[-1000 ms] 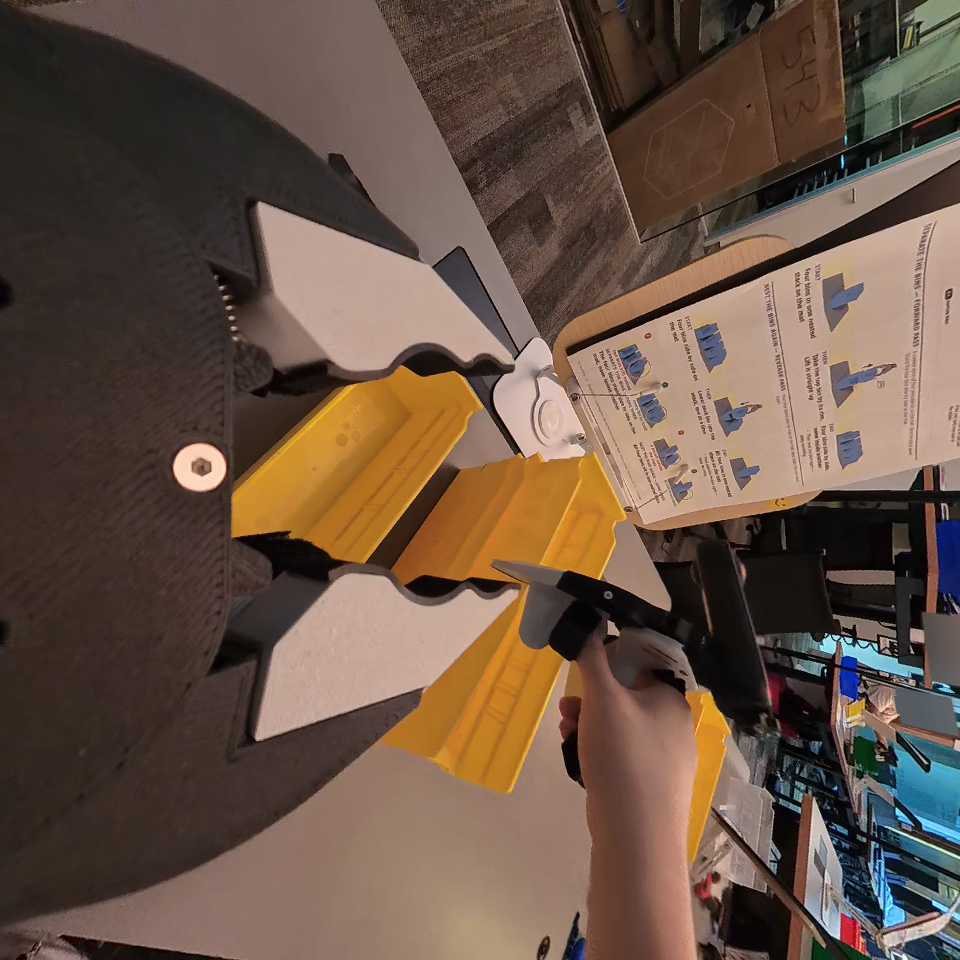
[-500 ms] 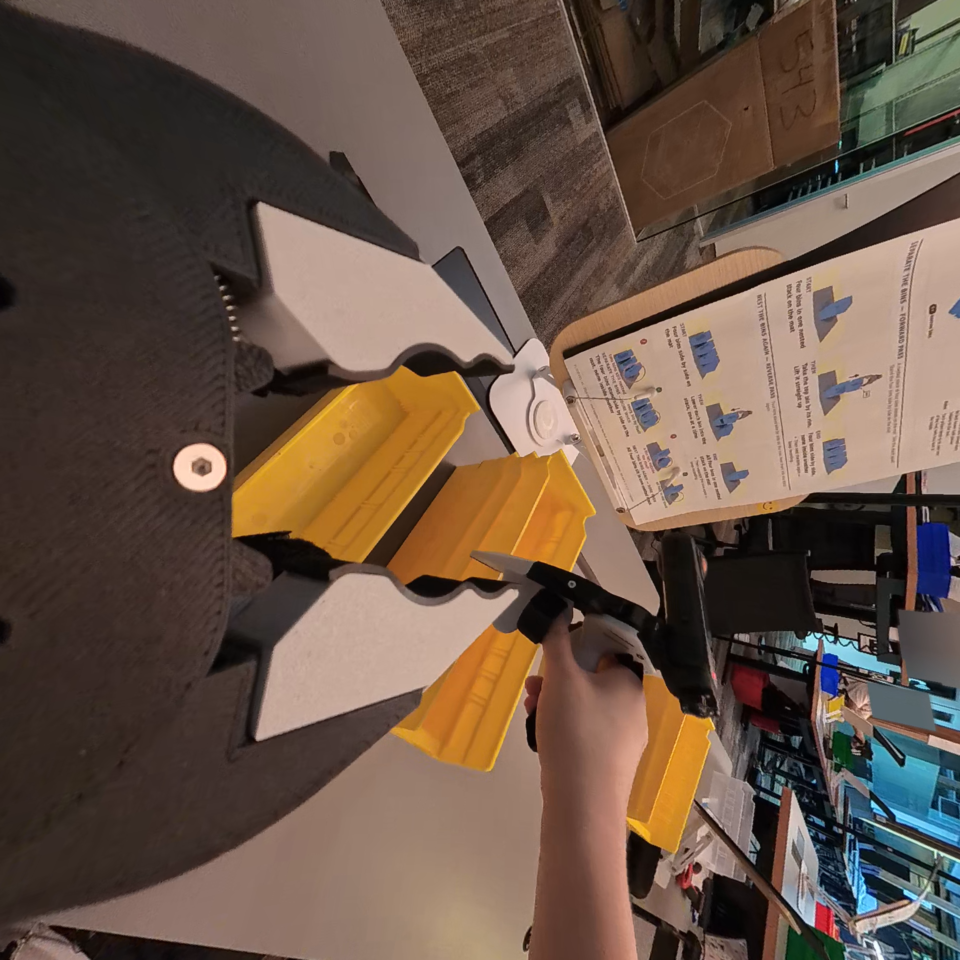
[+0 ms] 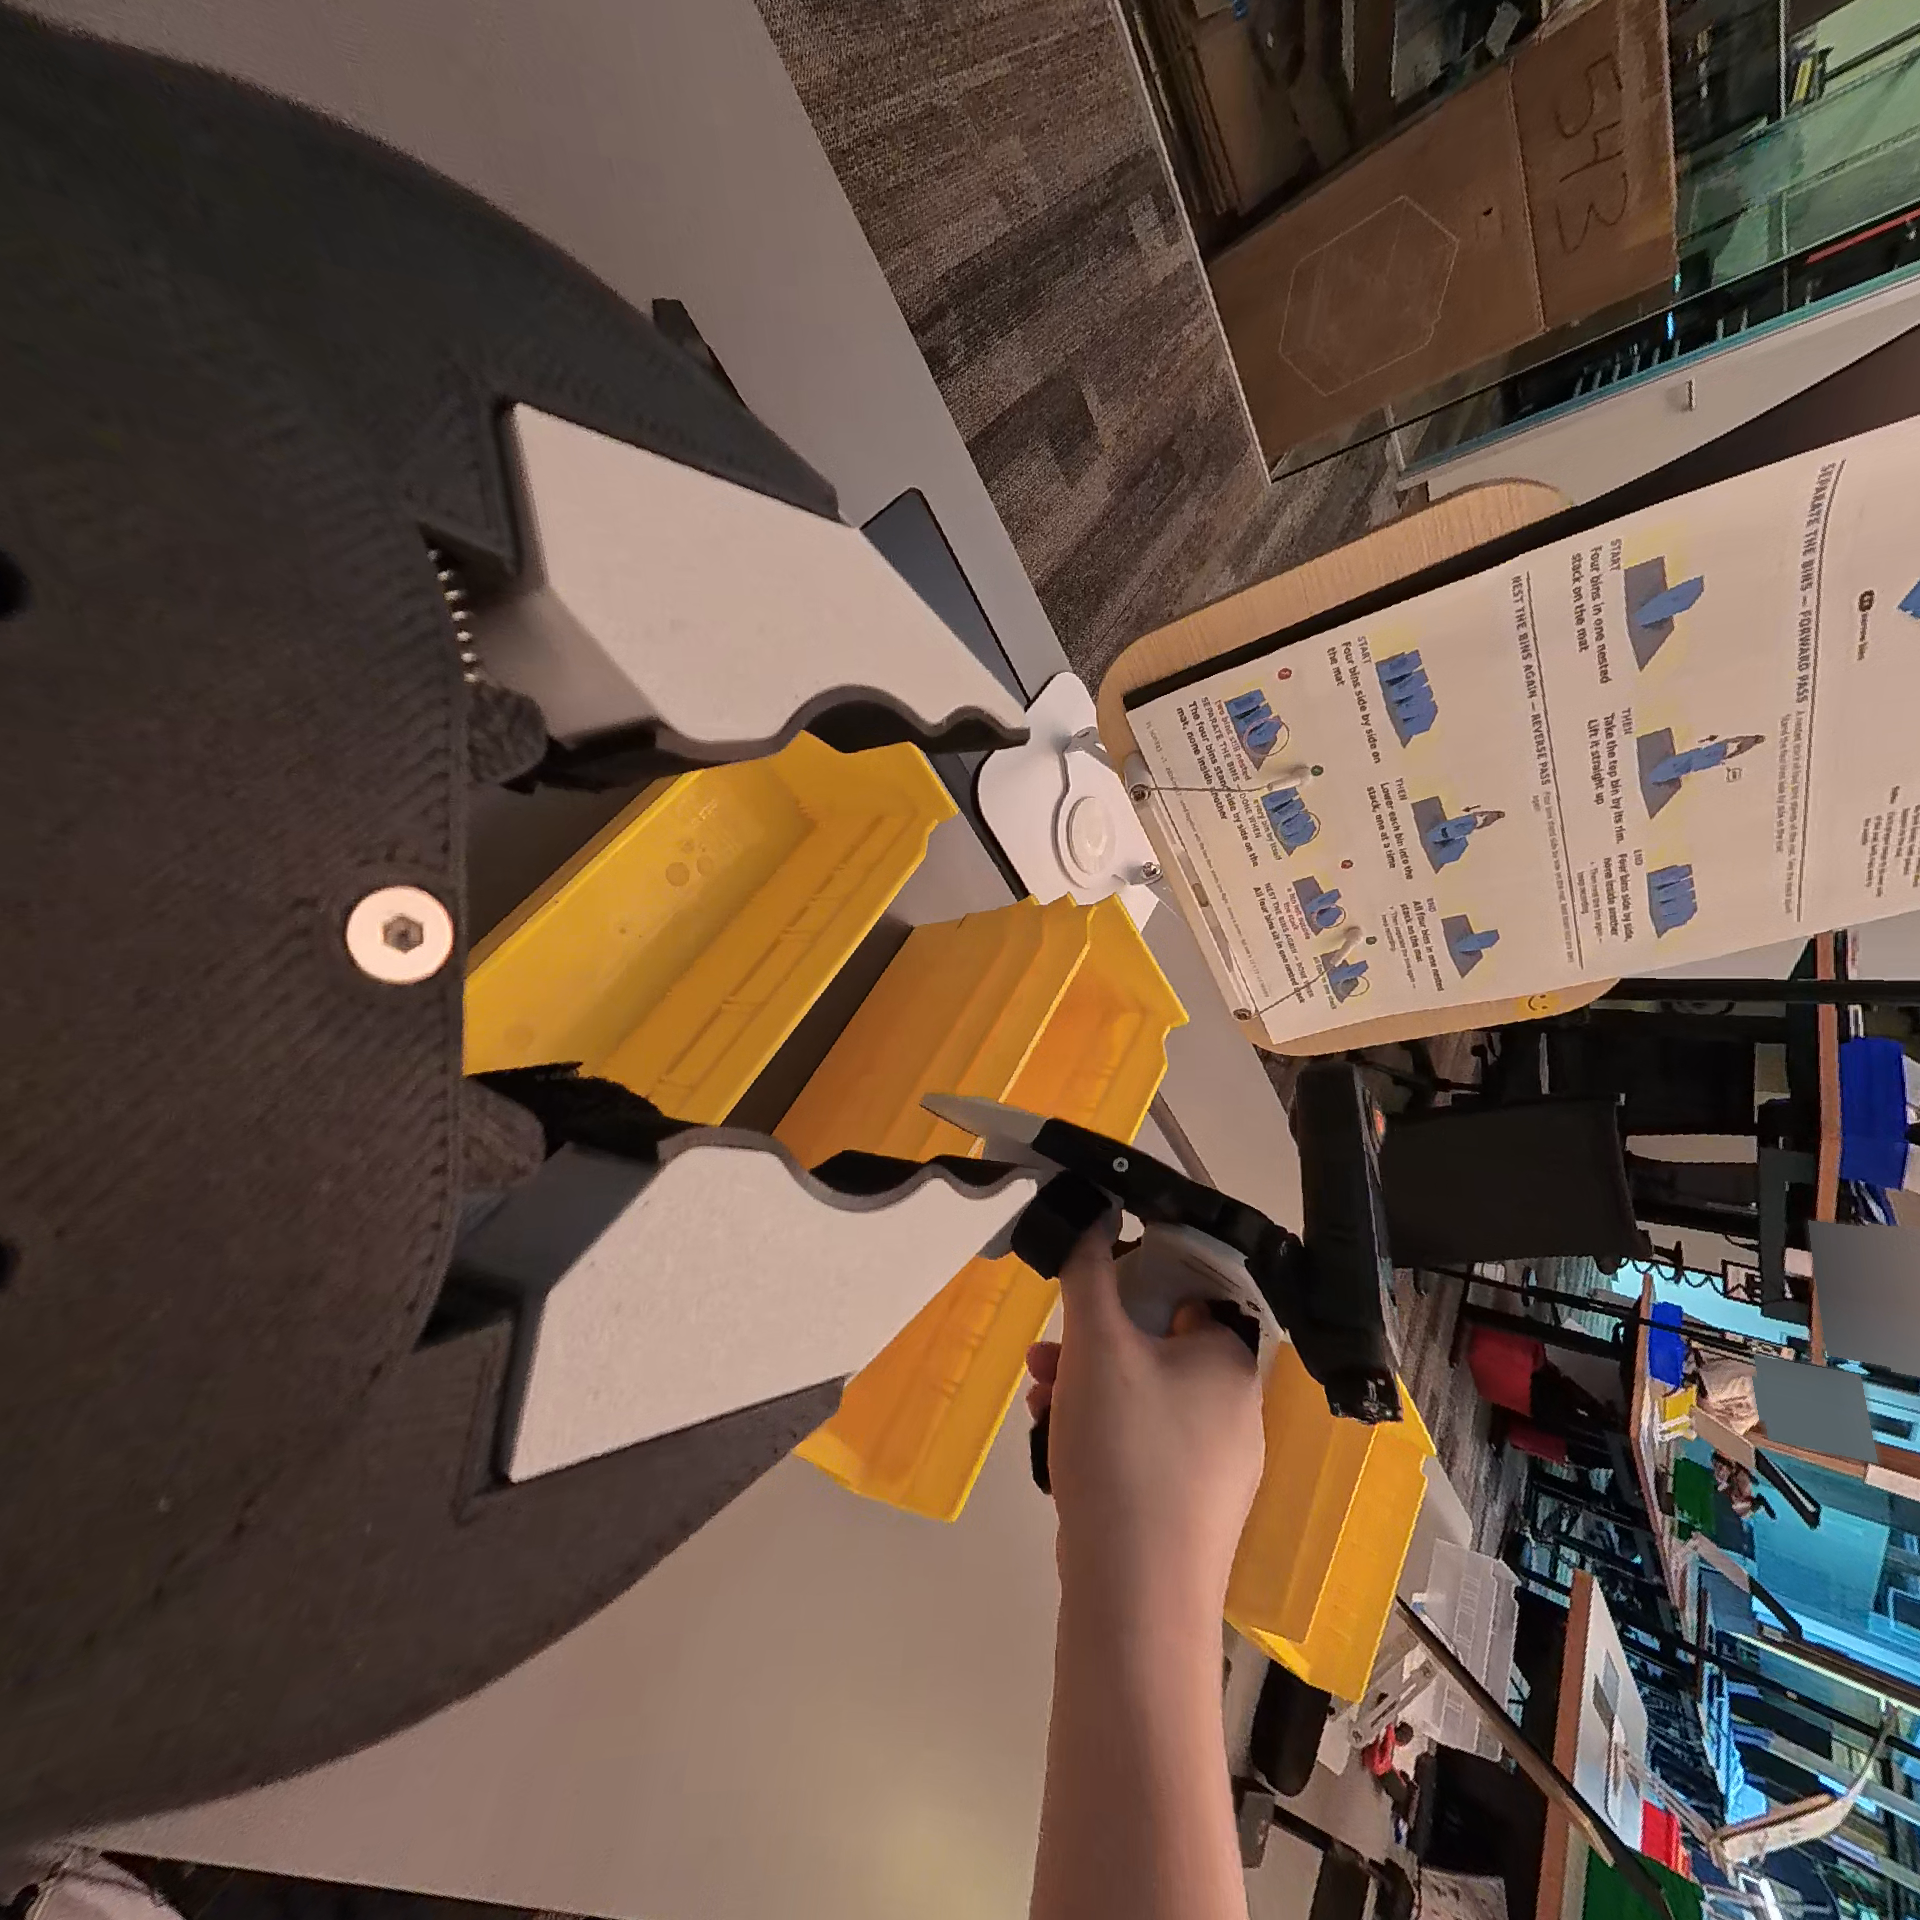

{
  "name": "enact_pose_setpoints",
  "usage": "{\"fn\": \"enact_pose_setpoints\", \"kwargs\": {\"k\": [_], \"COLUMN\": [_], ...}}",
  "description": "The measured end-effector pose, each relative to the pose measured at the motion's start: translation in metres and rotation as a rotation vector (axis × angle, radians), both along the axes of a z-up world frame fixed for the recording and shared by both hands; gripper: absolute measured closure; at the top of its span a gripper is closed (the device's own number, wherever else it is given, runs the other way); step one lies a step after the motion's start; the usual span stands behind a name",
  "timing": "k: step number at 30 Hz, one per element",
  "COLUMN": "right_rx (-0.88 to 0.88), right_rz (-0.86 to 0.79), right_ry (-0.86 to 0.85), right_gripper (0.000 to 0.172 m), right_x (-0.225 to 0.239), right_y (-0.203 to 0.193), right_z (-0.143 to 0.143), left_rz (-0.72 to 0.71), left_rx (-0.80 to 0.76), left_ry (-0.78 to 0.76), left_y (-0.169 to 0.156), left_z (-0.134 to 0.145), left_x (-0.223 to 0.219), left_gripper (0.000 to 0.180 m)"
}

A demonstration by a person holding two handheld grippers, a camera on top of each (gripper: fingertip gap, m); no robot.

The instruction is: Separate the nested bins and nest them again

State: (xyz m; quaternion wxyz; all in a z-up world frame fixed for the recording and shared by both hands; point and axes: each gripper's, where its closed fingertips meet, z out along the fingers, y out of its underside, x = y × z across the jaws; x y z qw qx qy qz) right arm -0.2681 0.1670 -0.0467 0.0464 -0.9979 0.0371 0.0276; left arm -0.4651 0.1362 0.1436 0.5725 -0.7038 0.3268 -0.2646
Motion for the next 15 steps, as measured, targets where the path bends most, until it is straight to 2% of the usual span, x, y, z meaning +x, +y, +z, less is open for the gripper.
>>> {"fn": "enact_pose_setpoints", "kwargs": {"k": [3,6,11,15], "right_rx": [-0.027,-0.095,-0.221,-0.158], "right_rz": [0.037,0.077,0.232,0.353], "right_ry": [-0.037,-0.061,-0.089,0.021], "right_gripper": [0.045,0.042,0.041,0.041], "right_x": [0.000,-0.005,-0.010,-0.011], "right_y": [-0.004,-0.017,-0.054,-0.068], "right_z": [0.005,0.022,0.069,0.114], "left_rz": [0.009,0.026,0.075,0.113], "left_rx": [-0.011,-0.023,-0.051,-0.080], "left_ry": [-0.003,-0.005,-0.002,0.005], "left_y": [0.003,0.007,0.016,0.025], "left_z": [-0.001,-0.003,-0.009,-0.015], "left_x": [-0.001,-0.003,-0.009,-0.009], "left_gripper": [0.101,0.099,0.095,0.092]}}
